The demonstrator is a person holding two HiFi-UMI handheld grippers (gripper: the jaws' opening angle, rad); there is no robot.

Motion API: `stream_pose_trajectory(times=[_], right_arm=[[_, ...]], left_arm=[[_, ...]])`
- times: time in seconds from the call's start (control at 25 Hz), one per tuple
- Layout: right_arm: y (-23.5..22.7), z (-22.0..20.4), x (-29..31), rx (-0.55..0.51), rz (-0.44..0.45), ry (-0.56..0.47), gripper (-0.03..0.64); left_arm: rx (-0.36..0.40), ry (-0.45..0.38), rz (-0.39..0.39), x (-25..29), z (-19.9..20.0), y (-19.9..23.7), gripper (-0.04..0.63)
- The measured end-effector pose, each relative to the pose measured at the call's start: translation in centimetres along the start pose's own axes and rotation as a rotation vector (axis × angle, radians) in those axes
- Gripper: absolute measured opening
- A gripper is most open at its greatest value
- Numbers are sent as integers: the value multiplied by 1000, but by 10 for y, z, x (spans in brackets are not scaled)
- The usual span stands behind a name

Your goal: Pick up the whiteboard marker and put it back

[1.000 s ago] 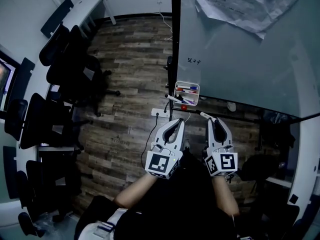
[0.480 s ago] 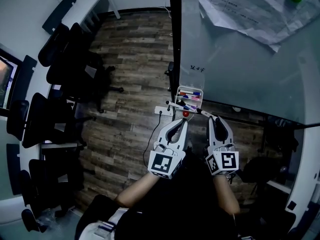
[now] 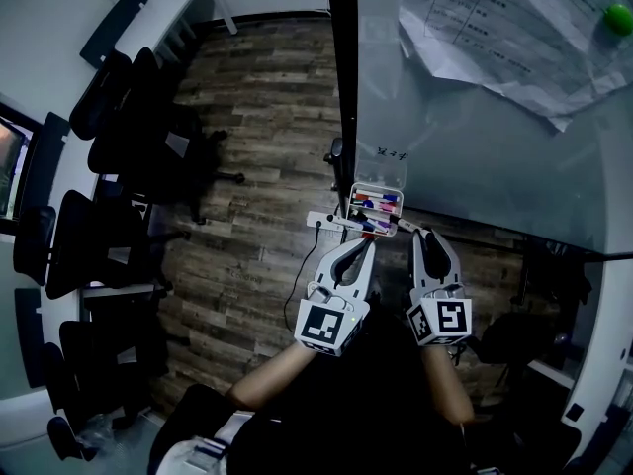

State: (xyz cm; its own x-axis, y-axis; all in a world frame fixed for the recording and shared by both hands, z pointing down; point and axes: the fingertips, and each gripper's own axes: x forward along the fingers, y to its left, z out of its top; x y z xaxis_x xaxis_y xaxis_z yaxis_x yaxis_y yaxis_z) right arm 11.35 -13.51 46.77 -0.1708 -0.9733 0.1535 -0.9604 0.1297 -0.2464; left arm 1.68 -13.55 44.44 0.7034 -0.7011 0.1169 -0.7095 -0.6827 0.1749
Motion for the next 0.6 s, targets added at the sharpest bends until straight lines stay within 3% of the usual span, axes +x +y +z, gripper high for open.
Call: stream_pose_trajectory(times=[0.6], right_arm=[[-13, -10, 29, 15, -4, 36, 81]], left_arm=[[-21, 25, 9, 19, -6, 13, 9]])
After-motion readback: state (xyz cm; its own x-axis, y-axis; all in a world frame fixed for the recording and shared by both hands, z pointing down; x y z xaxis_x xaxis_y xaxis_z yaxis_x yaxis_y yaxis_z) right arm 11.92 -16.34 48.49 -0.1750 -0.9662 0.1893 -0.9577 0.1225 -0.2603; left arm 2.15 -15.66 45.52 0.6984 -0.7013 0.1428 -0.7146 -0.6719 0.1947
